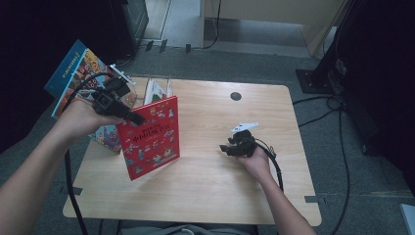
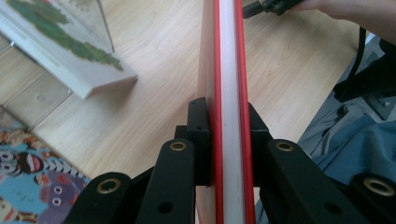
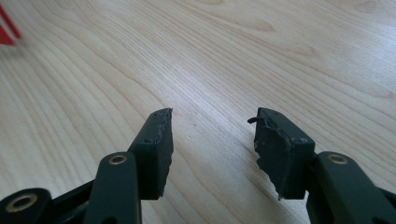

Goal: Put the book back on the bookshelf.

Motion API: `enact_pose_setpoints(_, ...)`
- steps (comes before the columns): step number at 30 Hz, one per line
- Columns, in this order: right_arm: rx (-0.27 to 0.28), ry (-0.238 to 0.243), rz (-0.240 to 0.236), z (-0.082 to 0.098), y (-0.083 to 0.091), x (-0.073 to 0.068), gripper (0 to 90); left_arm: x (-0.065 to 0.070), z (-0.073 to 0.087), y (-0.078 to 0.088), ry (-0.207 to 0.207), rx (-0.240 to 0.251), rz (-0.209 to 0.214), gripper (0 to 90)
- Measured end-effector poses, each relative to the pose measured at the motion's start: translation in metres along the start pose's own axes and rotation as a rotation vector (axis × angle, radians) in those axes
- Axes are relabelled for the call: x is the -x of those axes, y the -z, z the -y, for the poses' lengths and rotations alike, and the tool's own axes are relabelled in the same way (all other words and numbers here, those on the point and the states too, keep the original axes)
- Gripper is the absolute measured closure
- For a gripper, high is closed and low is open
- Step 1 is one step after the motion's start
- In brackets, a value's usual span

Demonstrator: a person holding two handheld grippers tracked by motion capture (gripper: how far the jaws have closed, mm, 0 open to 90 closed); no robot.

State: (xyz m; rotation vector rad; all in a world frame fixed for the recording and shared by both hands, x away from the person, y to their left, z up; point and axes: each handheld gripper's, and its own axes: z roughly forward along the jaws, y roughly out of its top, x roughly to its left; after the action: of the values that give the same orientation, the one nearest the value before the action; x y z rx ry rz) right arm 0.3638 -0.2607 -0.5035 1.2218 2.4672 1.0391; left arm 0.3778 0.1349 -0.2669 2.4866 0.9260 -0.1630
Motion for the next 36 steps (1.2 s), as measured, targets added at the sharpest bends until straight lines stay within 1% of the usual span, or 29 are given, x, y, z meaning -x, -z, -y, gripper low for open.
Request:
enact_pose_setpoints(1, -0.004, 0.009, 0.012, 0.001, -0.001, -0.001, 46.9, -0.001, 0.003, 0.002, 0.007, 0.003, -0.002, 80.1)
enact_pose_setpoints(3, -0.011, 0.021, 0.014, 0.002, -0.004, -0.002, 46.8, -0.004, 0.009, 0.006, 0.024, 0.013, -0.010, 80.1)
enact_pose_setpoints(5, 0.010, 0.039, 0.034, 0.005, -0.006, -0.004, 46.8, -0.007, 0.015, 0.010, 0.036, 0.017, -0.018, 80.0)
enact_pose_setpoints(9, 0.025, 0.050, 0.037, 0.007, -0.007, -0.005, 43.7, -0.012, 0.026, 0.019, 0.070, 0.026, -0.029, 80.1)
enact_pose_setpoints(11, 0.036, 0.074, 0.049, 0.010, -0.007, -0.006, 42.7, -0.015, 0.031, 0.022, 0.088, 0.037, -0.034, 80.1)
enact_pose_setpoints(14, 0.065, 0.080, 0.062, 0.013, -0.008, -0.008, 39.7, -0.022, 0.039, 0.028, 0.114, 0.047, -0.046, 80.0)
enact_pose_setpoints(16, 0.089, 0.080, 0.060, 0.016, -0.009, -0.008, 38.3, -0.027, 0.045, 0.032, 0.127, 0.067, -0.045, 80.0)
enact_pose_setpoints(17, 0.095, 0.085, 0.059, 0.017, -0.009, -0.008, 37.9, -0.030, 0.049, 0.035, 0.137, 0.074, -0.045, 80.0)
enact_pose_setpoints(18, 0.101, 0.084, 0.058, 0.017, -0.010, -0.007, 37.5, -0.033, 0.052, 0.036, 0.155, 0.085, -0.043, 80.0)
enact_pose_setpoints(21, 0.109, 0.080, 0.059, 0.019, -0.010, -0.008, 35.8, -0.041, 0.060, 0.043, 0.183, 0.094, -0.049, 80.0)
enact_pose_setpoints(24, 0.119, 0.086, 0.057, 0.020, -0.010, -0.007, 35.5, -0.047, 0.066, 0.049, 0.220, 0.098, -0.062, 80.0)
enact_pose_setpoints(27, 0.119, 0.085, 0.057, 0.020, -0.010, -0.007, 35.5, -0.052, 0.071, 0.055, 0.251, 0.102, -0.077, 80.0)
enact_pose_setpoints(28, 0.118, 0.084, 0.058, 0.020, -0.010, -0.007, 35.4, -0.054, 0.072, 0.056, 0.268, 0.108, -0.081, 80.0)
enact_pose_setpoints(32, 0.119, 0.082, 0.059, 0.020, -0.010, -0.008, 35.2, -0.062, 0.073, 0.058, 0.315, 0.113, -0.092, 80.0)
enact_pose_setpoints(36, 0.119, 0.081, 0.059, 0.020, -0.010, -0.008, 35.2, -0.069, 0.070, 0.057, 0.334, 0.118, -0.096, 79.9)
